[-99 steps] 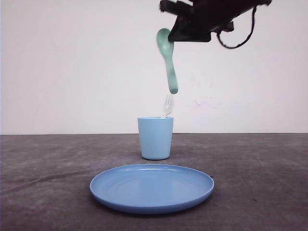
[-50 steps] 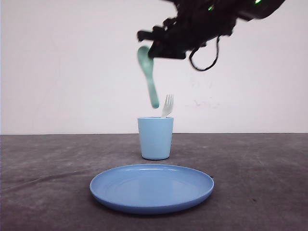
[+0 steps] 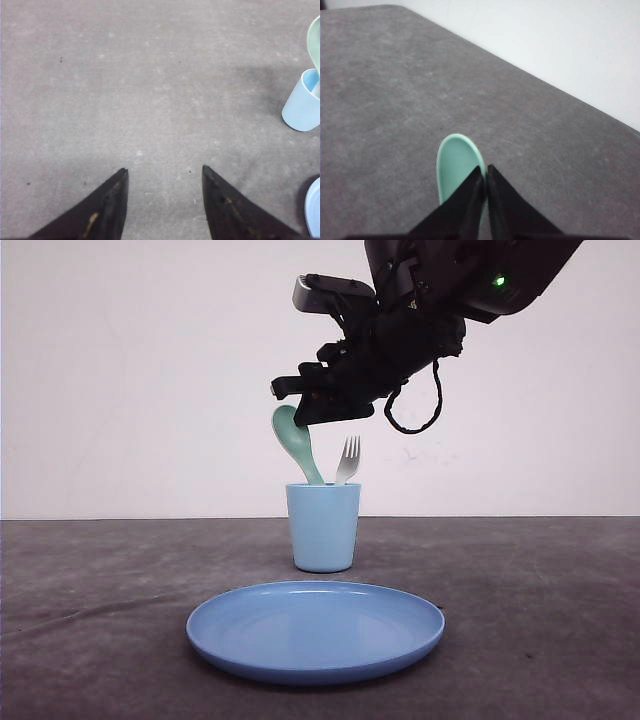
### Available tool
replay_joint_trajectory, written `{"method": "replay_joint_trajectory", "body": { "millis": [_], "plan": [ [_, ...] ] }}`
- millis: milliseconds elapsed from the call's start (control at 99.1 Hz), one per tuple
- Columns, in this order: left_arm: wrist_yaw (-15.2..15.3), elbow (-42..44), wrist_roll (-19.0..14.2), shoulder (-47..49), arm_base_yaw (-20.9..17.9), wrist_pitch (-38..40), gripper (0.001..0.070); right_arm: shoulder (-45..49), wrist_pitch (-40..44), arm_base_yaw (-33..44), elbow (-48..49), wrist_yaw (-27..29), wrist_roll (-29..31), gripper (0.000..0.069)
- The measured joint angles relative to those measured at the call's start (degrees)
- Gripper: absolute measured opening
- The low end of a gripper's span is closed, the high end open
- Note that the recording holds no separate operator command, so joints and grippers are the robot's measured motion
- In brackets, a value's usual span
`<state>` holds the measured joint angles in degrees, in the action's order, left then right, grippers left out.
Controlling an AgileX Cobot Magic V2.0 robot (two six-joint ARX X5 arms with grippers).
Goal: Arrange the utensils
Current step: 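Lower the spoon into the cup beside the fork, open right gripper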
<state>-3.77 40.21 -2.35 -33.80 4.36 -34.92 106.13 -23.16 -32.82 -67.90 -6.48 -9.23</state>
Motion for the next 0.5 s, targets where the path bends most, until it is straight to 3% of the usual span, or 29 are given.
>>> {"method": "replay_joint_trajectory", "body": {
  "millis": [404,505],
  "plan": [
    [0.0,0.0,0.0,0.0,0.0,-0.1,0.0276,1.4,2.9,-0.3,0.0,-0.7,-0.9,0.0016],
    [0.0,0.0,0.0,0.0,0.0,0.0,0.0276,1.4,2.8,-0.6,0.0,-0.9,-1.0,0.0062]
  ]
}}
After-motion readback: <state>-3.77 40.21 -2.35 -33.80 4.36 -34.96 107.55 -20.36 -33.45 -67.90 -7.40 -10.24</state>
